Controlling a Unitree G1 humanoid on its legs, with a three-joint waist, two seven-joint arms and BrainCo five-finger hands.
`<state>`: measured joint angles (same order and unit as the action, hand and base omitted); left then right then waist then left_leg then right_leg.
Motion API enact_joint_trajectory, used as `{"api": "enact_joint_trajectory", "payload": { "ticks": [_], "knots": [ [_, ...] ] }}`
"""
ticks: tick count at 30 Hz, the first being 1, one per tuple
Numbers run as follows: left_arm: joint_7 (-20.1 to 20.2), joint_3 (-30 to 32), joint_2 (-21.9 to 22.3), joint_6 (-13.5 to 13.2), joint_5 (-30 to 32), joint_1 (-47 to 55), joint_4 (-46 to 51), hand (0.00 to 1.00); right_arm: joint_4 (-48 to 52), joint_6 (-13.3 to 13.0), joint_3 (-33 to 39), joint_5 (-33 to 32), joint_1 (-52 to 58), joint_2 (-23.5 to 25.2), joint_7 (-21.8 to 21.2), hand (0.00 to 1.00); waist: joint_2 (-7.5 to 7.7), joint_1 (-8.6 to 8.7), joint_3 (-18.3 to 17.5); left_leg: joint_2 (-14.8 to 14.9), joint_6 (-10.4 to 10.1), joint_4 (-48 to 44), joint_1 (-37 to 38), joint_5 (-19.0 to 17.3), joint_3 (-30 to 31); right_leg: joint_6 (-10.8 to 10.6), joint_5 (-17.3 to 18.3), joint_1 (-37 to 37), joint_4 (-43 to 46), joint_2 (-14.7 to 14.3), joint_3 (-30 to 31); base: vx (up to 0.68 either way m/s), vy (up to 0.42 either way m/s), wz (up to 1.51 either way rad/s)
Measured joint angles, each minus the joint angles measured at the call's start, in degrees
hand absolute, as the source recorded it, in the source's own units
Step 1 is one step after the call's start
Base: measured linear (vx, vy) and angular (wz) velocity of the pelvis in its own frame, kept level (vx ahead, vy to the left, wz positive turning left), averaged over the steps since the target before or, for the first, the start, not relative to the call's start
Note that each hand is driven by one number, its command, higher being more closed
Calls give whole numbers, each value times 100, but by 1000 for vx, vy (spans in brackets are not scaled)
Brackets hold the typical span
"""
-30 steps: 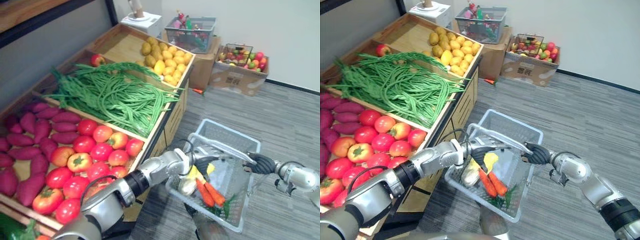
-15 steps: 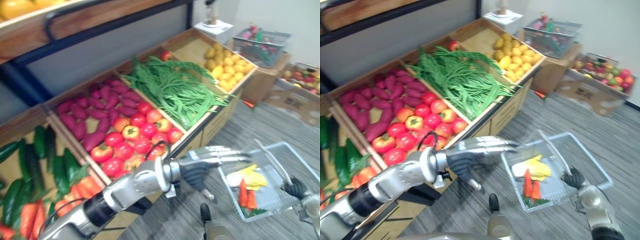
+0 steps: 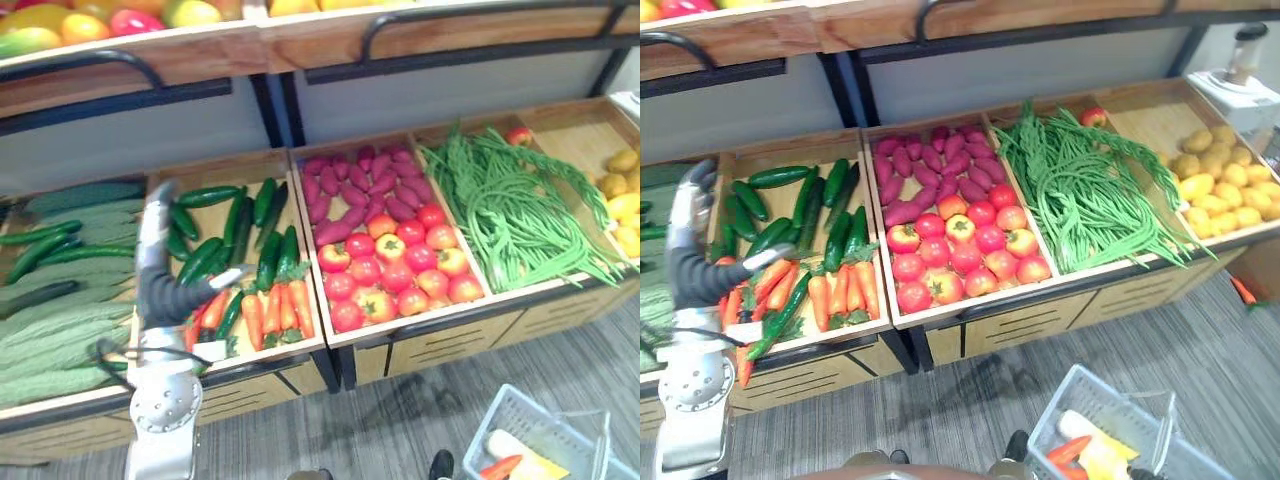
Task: Pick vegetable in the basket
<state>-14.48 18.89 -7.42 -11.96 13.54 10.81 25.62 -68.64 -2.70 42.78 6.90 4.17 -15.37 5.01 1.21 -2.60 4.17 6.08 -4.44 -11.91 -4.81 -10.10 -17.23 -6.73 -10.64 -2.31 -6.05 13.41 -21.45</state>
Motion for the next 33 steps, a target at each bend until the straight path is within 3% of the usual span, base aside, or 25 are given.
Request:
{"api": "enact_joint_trajectory", "payload": {
  "ticks": [1,5,8,13,16,18,23,27,33],
  "knots": [
    [-319,293,290,141,118,80,-197,0,0,-6,80,-96,23,127,82,100,57,-5,-51,-29,-1,102,13,76,120,-4,51,62,2,6,-121,-2,-23,34],
    [-1089,813,749,476,131,199,-430,0,39,-7,179,-164,69,448,383,100,187,-80,-184,-36,-14,309,23,252,349,1,105,142,22,-9,-382,10,-35,33],
    [-1566,1251,951,585,131,441,-722,0,374,-25,60,-246,202,789,475,100,314,-81,-278,-28,-29,528,135,362,391,-19,211,170,138,8,-489,15,-25,17],
    [-1922,1688,1007,795,118,496,-2136,0,567,-47,-449,-204,342,1017,485,100,344,-124,-342,-23,2,614,231,363,419,-1,292,270,175,20,-622,9,-2,8],
    [-1874,1841,907,629,1,483,-3462,0,625,-49,-619,-167,340,1110,482,100,340,-122,-351,-27,-17,718,288,409,422,11,301,290,137,5,-636,4,-4,1],
    [-1718,1871,696,451,1,454,-4963,0,699,-50,-736,-119,381,1223,480,100,321,-112,-382,-47,-68,875,418,466,427,6,325,376,47,-17,-630,46,-11,-4],
    [-1373,1962,688,468,-10,407,-7008,0,636,-60,-731,-117,285,1235,485,100,304,-52,-423,-93,-37,1095,607,554,370,-4,324,363,9,-29,-496,69,7,-8],
    [-1129,1736,739,517,-250,416,-7677,0,448,-66,-729,-60,141,1221,492,100,298,61,-417,-140,-37,1111,652,553,338,-29,307,365,7,-26,-452,64,20,-7],
    [-414,908,736,521,-451,247,-7914,0,323,-57,-741,-8,54,1191,552,100,253,119,-356,-149,-47,1197,841,540,150,-20,313,378,7,-31,-232,-13,-1,-16]
  ]
}}
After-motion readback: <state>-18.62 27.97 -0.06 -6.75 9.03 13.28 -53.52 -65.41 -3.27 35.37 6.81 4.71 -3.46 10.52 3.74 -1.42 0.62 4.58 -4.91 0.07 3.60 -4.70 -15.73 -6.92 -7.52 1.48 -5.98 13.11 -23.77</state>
